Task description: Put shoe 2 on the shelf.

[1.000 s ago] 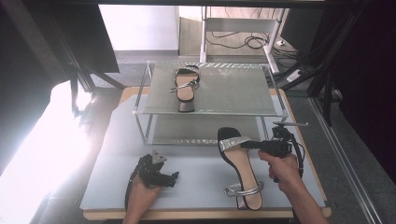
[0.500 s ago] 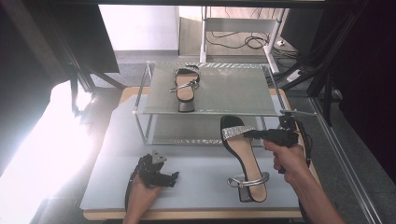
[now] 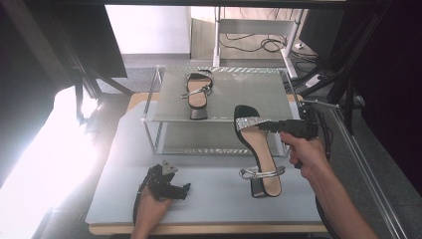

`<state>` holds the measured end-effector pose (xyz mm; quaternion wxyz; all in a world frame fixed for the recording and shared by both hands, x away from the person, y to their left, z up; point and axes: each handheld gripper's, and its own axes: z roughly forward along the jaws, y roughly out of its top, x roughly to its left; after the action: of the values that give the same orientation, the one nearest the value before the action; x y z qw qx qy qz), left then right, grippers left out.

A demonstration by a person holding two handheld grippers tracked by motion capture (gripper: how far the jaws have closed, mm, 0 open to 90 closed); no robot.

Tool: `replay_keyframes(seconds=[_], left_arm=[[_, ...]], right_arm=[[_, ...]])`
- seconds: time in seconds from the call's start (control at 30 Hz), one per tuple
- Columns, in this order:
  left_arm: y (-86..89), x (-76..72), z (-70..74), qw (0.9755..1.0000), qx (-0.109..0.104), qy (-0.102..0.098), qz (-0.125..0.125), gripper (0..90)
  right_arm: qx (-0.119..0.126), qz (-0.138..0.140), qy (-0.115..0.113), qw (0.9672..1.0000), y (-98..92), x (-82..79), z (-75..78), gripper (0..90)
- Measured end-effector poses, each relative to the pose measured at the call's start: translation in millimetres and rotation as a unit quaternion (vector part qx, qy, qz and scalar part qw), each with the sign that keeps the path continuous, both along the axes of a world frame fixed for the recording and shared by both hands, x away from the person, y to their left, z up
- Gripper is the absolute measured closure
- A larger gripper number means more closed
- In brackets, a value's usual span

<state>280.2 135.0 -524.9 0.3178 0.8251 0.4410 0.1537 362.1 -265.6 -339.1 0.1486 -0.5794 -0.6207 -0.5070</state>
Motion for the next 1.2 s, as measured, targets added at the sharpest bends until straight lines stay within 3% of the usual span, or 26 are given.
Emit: replay_keyframes(seconds=[0.8,1.2], left_arm=[[-0.1,-0.1,-0.1,1.0,0.0,-0.001,0.0,0.0],[0.0,0.0,-0.1,1.0,-0.001,-0.001,-0.001,0.0]], right_arm=[[0.043,-0.052,0.034,0.9971,15.7,59.6,6.4,69.0],[0.041,-0.078,0.042,0.9952,23.3,94.2,13.2,68.9]])
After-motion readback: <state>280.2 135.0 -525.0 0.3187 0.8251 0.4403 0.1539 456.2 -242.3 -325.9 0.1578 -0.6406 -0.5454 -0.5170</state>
